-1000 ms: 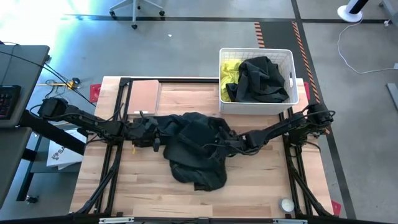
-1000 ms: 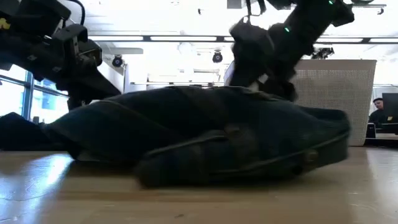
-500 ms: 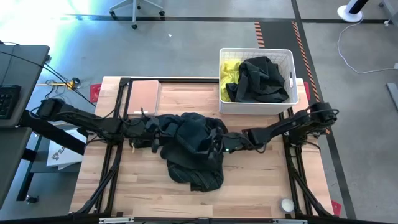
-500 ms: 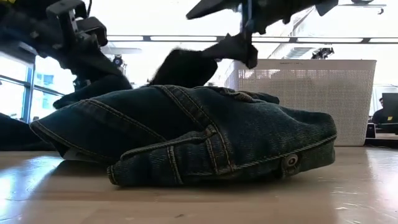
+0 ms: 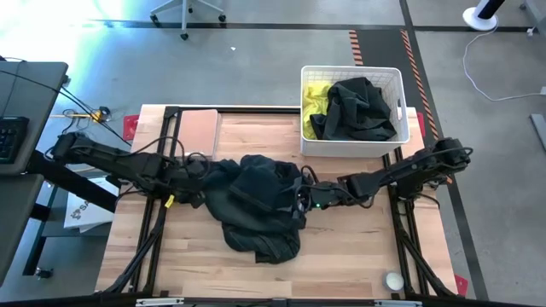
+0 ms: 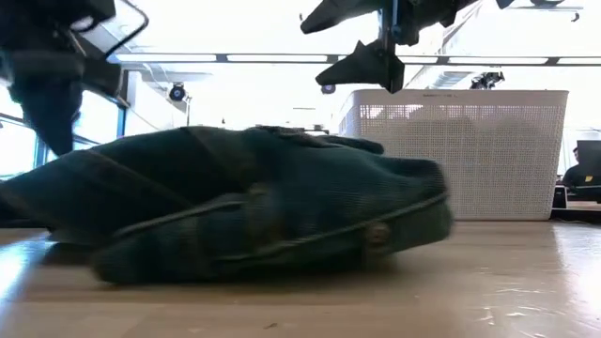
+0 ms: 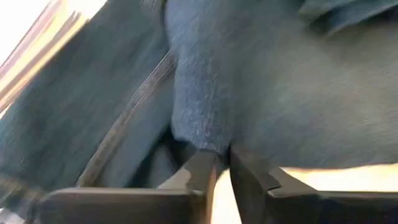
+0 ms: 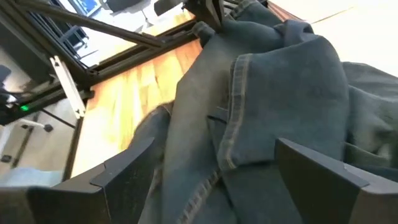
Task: Sort clothes
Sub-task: Put the dark blue jeans into the white laundry bin
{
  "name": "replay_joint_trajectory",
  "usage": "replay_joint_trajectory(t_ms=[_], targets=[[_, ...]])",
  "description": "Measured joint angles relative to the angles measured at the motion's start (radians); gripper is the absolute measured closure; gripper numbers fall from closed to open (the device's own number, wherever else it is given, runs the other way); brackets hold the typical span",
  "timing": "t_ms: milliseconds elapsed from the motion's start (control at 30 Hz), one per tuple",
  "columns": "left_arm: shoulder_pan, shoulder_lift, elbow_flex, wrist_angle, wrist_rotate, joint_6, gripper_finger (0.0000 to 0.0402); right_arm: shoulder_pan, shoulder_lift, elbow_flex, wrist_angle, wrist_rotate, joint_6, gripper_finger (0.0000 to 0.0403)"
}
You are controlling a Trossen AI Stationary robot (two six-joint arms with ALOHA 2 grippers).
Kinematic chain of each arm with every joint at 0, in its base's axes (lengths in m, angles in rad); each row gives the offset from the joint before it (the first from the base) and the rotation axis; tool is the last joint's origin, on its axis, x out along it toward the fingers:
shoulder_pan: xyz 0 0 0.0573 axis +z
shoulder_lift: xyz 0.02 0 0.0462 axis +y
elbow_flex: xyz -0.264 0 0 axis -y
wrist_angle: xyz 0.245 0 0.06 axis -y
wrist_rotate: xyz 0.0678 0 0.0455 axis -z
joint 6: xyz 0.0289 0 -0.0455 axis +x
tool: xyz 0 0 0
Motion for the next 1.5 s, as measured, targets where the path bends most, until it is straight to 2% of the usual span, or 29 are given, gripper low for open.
replay_joint_trajectory(t_ms=[200, 333, 433, 500, 567, 733, 767, 900, 1067, 1167, 1267, 1333, 1433, 1500], targets=[[0.023, 0.040, -0.125, 0.064, 0.003, -0.026, 0.0280, 0.000, 0.000, 0.000, -0.006, 0.013, -0.006, 0.0080], [0.049, 0.072, -0.230, 0.225, 0.016, -0.048, 0.0234, 0.000, 0.000, 0.000, -0.008, 0.014, -0.006, 0.0080], [0.070, 0.094, -0.286, 0.369, 0.023, -0.054, 0.0221, 0.000, 0.000, 0.000, -0.008, 0.018, -0.006, 0.0080], [0.077, 0.109, -0.308, 0.466, 0.027, -0.028, 0.0228, 0.000, 0.000, 0.000, -0.010, 0.026, -0.006, 0.0080], [0.078, 0.124, -0.316, 0.542, 0.043, 0.000, 0.0254, 0.000, 0.000, 0.000, -0.016, 0.034, -0.006, 0.0080], [0.077, 0.171, -0.324, 0.780, 0.108, 0.124, 0.0375, 0.001, 0.000, 0.000, -0.079, 0.062, 0.037, 0.0080], [0.077, 0.183, -0.325, 0.828, 0.111, 0.140, 0.0388, 0.003, 0.000, 0.000, -0.108, 0.066, 0.055, 0.0080], [0.077, 0.208, -0.323, 0.963, 0.109, 0.172, 0.0391, 0.030, -0.024, 0.000, -0.255, 0.088, 0.238, 0.0080], [0.077, 0.226, -0.323, 0.942, 0.085, 0.175, 0.0397, 0.123, -0.053, 0.000, -0.543, 0.197, 0.556, 0.0080], [0.077, 0.242, -0.323, 0.944, 0.077, 0.174, 0.0399, 0.164, -0.055, 0.001, -0.765, 0.263, 0.818, 0.0080], [0.077, 0.260, -0.323, 0.953, 0.076, 0.172, 0.0399, 0.184, -0.042, 0.000, -0.981, 0.246, 1.055, 0.0080], [0.077, 0.274, -0.323, 0.970, 0.078, 0.169, 0.0400, 0.185, -0.025, 0.000, -1.087, 0.197, 1.152, 0.0080], [0.077, 0.305, -0.323, 1.015, 0.092, 0.168, 0.0400, 0.174, 0.012, -0.015, -1.115, 0.111, 1.188, 0.0080], [0.077, 0.333, -0.322, 1.056, 0.102, 0.167, 0.0401, 0.165, 0.040, -0.044, -1.038, 0.075, 1.169, 0.0080]])
